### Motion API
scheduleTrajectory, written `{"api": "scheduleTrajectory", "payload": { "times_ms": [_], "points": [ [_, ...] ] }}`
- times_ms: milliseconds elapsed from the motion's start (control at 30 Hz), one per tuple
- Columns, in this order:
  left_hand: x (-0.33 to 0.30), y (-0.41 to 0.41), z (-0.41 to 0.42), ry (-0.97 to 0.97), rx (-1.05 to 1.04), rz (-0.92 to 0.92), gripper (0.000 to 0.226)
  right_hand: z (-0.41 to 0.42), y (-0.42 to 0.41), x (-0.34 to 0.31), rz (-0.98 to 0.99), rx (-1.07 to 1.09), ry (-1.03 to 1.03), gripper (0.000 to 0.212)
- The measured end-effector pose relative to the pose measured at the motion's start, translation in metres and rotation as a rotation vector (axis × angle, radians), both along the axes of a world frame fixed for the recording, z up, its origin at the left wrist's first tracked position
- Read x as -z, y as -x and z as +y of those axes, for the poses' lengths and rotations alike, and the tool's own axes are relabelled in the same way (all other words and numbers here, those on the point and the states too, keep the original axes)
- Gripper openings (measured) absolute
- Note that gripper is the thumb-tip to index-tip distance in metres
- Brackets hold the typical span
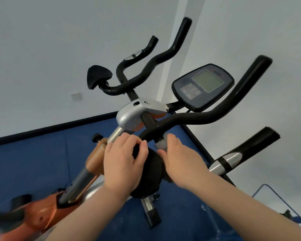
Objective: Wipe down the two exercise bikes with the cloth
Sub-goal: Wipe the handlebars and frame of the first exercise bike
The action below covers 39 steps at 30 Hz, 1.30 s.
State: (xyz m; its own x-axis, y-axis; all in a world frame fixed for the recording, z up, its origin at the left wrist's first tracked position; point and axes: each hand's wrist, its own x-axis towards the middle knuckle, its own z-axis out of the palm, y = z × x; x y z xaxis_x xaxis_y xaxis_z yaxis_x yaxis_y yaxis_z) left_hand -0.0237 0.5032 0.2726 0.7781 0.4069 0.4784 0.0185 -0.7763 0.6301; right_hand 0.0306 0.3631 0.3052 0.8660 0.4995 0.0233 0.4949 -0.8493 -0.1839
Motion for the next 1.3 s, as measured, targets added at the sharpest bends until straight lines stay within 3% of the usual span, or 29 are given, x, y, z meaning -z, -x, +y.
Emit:
{"api": "scheduleTrajectory", "payload": {
  "times_ms": [167, 300, 400, 567, 833, 1000, 1133, 1200, 1300],
  "points": [
    [0.003, -0.002, 0.001, 0.041, -0.051, -0.006, 0.023, -0.014, 0.001, -0.003, 0.067, -0.065, 0.072, 0.034],
    [0.006, -0.002, -0.001, 0.078, -0.097, -0.006, 0.024, 0.014, -0.020, -0.006, 0.169, -0.004, 0.009, 0.035],
    [0.010, 0.000, -0.001, 0.124, -0.121, 0.009, 0.025, 0.009, -0.016, -0.007, 0.153, -0.009, -0.028, 0.035],
    [0.013, -0.001, 0.001, 0.150, -0.123, -0.002, 0.026, -0.017, 0.007, -0.002, -0.018, -0.058, 0.104, 0.029],
    [0.012, 0.003, 0.002, 0.211, -0.090, 0.007, 0.022, 0.007, -0.009, -0.005, 0.137, 0.044, -0.063, 0.030],
    [0.012, 0.007, 0.005, 0.281, 0.025, 0.007, 0.024, -0.029, 0.007, -0.015, 0.081, -0.018, 0.053, 0.024],
    [0.015, 0.011, 0.013, 0.220, 0.095, 0.037, 0.026, -0.014, -0.004, -0.037, -0.042, 0.055, -0.183, 0.036],
    [0.019, 0.015, 0.017, 0.236, 0.089, 0.065, 0.034, 0.008, -0.011, -0.044, -0.111, -0.027, -0.257, 0.043],
    [0.024, 0.018, 0.022, 0.291, 0.079, 0.145, 0.046, 0.035, -0.025, -0.046, -0.031, -0.262, -0.222, 0.036]
  ]
}}
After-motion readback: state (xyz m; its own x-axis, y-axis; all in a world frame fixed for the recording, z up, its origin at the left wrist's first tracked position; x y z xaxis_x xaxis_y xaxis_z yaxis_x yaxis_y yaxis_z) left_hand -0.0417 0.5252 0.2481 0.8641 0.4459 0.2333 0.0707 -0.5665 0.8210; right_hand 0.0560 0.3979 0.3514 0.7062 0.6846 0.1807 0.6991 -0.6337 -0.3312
